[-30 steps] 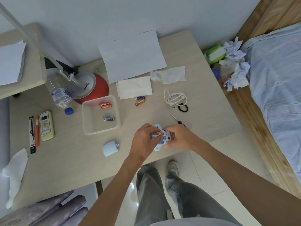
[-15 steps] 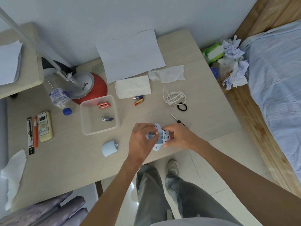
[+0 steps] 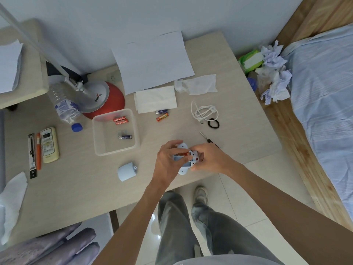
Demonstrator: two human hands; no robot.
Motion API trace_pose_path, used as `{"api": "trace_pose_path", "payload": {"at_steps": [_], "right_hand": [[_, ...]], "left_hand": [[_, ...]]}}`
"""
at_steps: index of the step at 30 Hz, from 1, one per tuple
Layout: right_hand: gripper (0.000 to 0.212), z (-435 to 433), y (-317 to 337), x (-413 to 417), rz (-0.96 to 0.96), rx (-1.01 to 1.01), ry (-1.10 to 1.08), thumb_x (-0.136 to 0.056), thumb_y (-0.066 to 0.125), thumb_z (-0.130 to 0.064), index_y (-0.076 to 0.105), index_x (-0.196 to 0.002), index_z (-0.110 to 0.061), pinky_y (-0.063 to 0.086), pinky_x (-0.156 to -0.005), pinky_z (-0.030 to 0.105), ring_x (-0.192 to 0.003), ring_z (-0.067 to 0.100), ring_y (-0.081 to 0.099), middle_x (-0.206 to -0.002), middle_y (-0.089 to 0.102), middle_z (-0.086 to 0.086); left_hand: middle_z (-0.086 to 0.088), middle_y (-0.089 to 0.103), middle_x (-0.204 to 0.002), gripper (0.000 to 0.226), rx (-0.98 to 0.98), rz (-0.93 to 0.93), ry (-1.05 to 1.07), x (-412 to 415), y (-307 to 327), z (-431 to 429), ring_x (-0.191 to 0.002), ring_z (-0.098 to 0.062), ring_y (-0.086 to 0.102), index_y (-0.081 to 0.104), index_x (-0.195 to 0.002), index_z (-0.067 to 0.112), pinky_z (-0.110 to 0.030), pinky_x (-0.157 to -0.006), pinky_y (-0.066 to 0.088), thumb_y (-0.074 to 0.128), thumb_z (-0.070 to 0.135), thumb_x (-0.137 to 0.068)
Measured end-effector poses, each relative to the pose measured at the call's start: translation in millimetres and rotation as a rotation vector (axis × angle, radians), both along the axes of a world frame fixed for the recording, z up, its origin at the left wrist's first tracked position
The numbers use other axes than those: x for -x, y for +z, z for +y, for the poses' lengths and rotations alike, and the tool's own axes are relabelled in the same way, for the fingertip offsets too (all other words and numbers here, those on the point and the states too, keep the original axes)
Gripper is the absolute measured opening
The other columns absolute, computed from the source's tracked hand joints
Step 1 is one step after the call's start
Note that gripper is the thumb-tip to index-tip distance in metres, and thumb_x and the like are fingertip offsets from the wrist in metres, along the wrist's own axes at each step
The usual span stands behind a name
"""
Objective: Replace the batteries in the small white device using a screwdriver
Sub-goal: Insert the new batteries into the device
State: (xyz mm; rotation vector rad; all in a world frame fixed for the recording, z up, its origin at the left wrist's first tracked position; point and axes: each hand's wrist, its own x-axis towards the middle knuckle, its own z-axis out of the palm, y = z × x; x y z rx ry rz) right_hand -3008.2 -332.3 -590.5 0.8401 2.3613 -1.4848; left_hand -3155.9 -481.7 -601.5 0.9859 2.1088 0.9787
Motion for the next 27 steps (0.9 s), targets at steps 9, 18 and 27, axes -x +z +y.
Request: {"api": "trace_pose_path", "payload": {"at_steps": [9, 18, 27], "right_hand": [[0.033, 2, 0, 0, 0.001, -0.019, 0.011, -0.073, 0.095, -0.027, 0.079, -0.101, -0.026, 0.062, -0.073, 0.041, -0.077, 0.017, 0.073, -0.085, 0.078, -0.007], [0.033, 4, -2, -1, 0.01, -0.027, 0.025, -0.071, 0.096, -0.027, 0.079, -0.099, -0.025, 0.063, -0.072, 0.045, -0.075, 0.015, 0.073, -0.085, 0.078, -0.005], [0.035, 5, -1, 0, -0.013, -0.02, 0.029, -0.069, 0.094, -0.034, 0.079, -0.1, -0.028, 0.065, -0.074, 0.047, -0.076, 0.015, 0.074, -0.086, 0.079, -0.006]], "left_hand": [[0.012, 0.072, -0.112, 0.039, 0.023, -0.144, 0.157, 5, -7, -1, -0.103, -0.008, 0.07, 0.077, -0.108, 0.028, -0.01, -0.081, 0.056, 0.097, 0.013, -0.078], [0.009, 0.078, -0.109, 0.041, 0.006, -0.277, 0.189, 9, -10, -1, -0.096, -0.003, 0.072, 0.082, -0.108, 0.018, -0.018, -0.08, 0.061, 0.102, 0.02, -0.071], [0.012, 0.078, -0.101, 0.033, 0.033, -0.266, 0.219, 8, -12, 3, -0.086, 0.0, 0.07, 0.082, -0.102, 0.019, -0.015, -0.075, 0.057, 0.1, 0.018, -0.074]]}}
